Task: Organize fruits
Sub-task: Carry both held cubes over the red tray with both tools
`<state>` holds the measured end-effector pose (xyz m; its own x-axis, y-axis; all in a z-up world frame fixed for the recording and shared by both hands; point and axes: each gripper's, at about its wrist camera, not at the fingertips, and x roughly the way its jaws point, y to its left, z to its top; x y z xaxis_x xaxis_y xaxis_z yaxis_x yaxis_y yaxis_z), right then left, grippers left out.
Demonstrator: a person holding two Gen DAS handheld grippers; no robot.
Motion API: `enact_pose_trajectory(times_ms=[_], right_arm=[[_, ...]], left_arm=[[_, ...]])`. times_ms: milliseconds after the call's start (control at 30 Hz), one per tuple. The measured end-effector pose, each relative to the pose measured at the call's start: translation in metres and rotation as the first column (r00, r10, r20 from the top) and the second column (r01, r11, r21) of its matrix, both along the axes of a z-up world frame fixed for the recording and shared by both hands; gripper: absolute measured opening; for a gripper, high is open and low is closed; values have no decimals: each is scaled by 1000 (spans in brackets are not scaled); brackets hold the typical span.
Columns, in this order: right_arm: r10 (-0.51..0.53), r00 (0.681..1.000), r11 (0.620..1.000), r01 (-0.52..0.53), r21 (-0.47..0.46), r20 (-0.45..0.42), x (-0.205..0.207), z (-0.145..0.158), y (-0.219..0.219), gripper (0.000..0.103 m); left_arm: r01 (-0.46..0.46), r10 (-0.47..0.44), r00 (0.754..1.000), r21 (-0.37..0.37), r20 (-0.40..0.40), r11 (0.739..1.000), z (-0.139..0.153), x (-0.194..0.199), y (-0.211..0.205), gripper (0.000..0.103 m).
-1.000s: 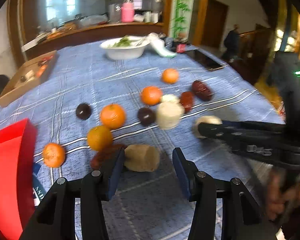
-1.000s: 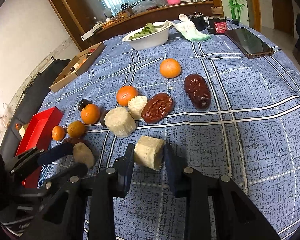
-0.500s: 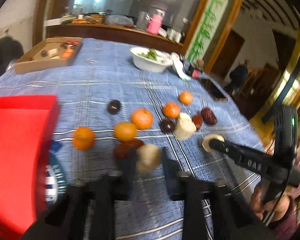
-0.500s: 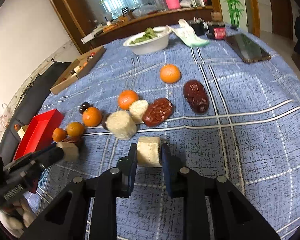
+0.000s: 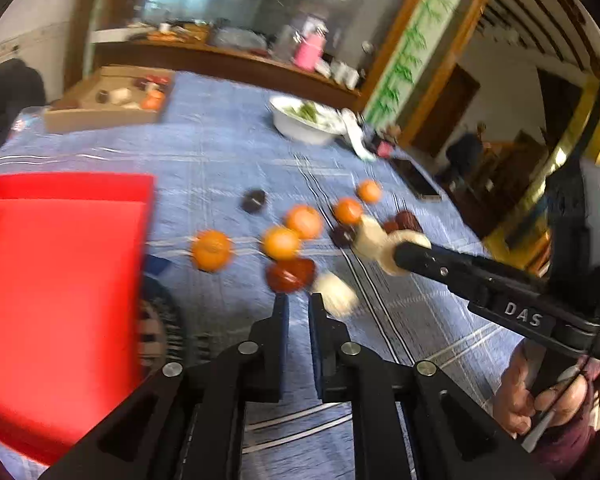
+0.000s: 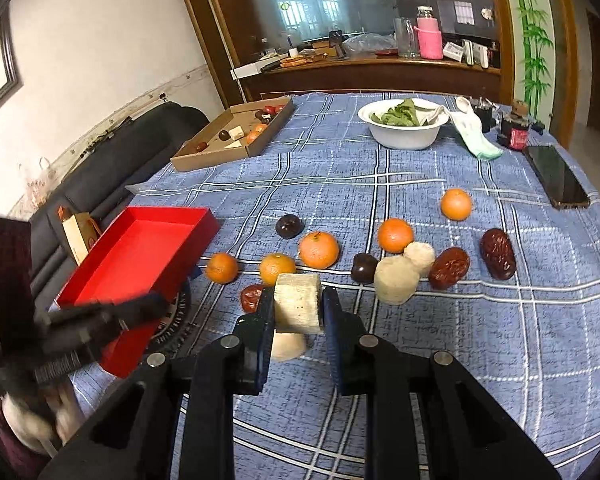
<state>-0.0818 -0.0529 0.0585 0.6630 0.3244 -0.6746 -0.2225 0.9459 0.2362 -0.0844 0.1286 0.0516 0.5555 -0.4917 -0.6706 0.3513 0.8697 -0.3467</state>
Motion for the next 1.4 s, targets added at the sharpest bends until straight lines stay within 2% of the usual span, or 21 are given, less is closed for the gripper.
enact_pose_trajectory(times_ms=[100,167,200,433,533,633,833,967,1167,1267,1400], right_arm=[[-13,1000,1000,13,1,-14,-5,-4,-4,22],[-32,999,999,32,-5,-12,-12,-4,-13,22],[-40,999,999,40,-6,-9,-14,-3,-17,22],[-89,996,995,89,38,10,-30,0,-54,22],[-88,996,995,87,50,13,-33,-1,-60,22],[-84,996,995,83,49,15,-35,-2,-63,22],[-50,999,998,50,41,12,-36,-1,-52,22],[13,1000,999,-13,36,6,-31,2,-27,22],[172,985,984,-171,54,-21,-12,5,43,22],[245,969,968,-243,64,-38,-4,5,79,22],[348,936,937,-346,38,-58,3,2,138,22]], left_arm=[[27,-26,999,17,-46,999,-10,4,-30,23],[19,-18,998,15,-63,1000,-13,7,-42,36],[4,-2,997,26,-72,1000,-15,11,-50,38],[-48,63,991,124,-115,991,-36,30,-75,40],[-51,63,993,119,-103,992,-39,29,-74,39],[-67,75,991,76,-112,995,-39,28,-65,38],[-142,139,985,-21,-99,990,-16,18,-14,38],[-245,243,968,-21,-59,969,1,14,40,38],[-431,431,902,35,-12,902,4,5,123,39],[-494,496,868,52,-22,868,-6,3,155,39],[-543,545,837,55,-46,838,-19,5,181,39]])
